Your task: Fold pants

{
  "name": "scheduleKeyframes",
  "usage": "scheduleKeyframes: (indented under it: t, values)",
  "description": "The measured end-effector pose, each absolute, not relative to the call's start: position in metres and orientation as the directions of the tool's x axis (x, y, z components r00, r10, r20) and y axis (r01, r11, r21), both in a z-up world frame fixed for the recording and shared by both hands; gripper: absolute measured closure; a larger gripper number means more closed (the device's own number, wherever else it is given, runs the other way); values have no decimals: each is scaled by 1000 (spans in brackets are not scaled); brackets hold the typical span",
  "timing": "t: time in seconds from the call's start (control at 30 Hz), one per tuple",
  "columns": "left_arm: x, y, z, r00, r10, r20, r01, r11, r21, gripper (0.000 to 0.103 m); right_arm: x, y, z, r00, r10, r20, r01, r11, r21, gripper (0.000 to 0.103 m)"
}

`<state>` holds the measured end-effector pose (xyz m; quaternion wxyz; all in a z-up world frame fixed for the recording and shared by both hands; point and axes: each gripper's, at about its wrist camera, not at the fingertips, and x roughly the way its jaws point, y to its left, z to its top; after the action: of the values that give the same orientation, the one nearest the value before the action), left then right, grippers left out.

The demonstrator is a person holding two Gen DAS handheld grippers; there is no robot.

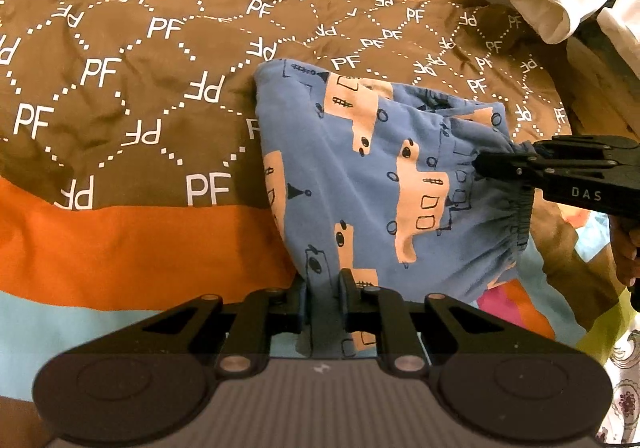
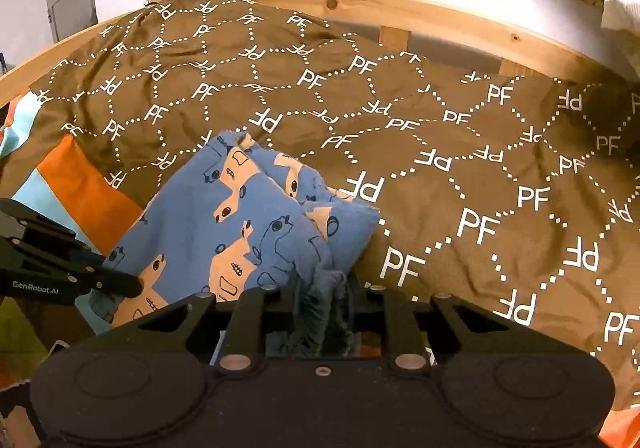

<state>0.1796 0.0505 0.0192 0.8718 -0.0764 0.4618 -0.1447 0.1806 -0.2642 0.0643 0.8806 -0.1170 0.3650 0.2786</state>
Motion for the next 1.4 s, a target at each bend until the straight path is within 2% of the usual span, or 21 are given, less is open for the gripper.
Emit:
scheduleKeyframes:
  t: [0.27, 0.6, 0.87, 1.07, 1.2, 1.4]
  values:
    - [174, 51, 29, 538, -337, -773, 190, 942, -279, 87, 170, -259, 75, 598, 399, -695, -595, 802, -51, 83]
    - [178, 56, 40, 543, -366, -756, 187, 930, -316, 87, 171, -265, 87, 612, 410, -676, -587, 808, -41, 83]
    - [189, 50, 66, 603, -372, -706, 226, 928, -296, 87, 184, -270, 112, 670, 425, -609, -568, 821, -53, 83]
    - [222, 44, 95, 663, -355, -659, 247, 935, -254, 87, 210, -270, 136, 724, 429, -540, -552, 830, -82, 83]
    - [245, 46, 109, 679, -352, -644, 226, 935, -273, 87, 237, -273, 148, 743, 447, -498, -540, 840, -53, 83]
    - [267, 43, 114, 703, -325, -632, 225, 945, -237, 87, 275, -275, 143, 742, 430, -514, -499, 866, 5, 83]
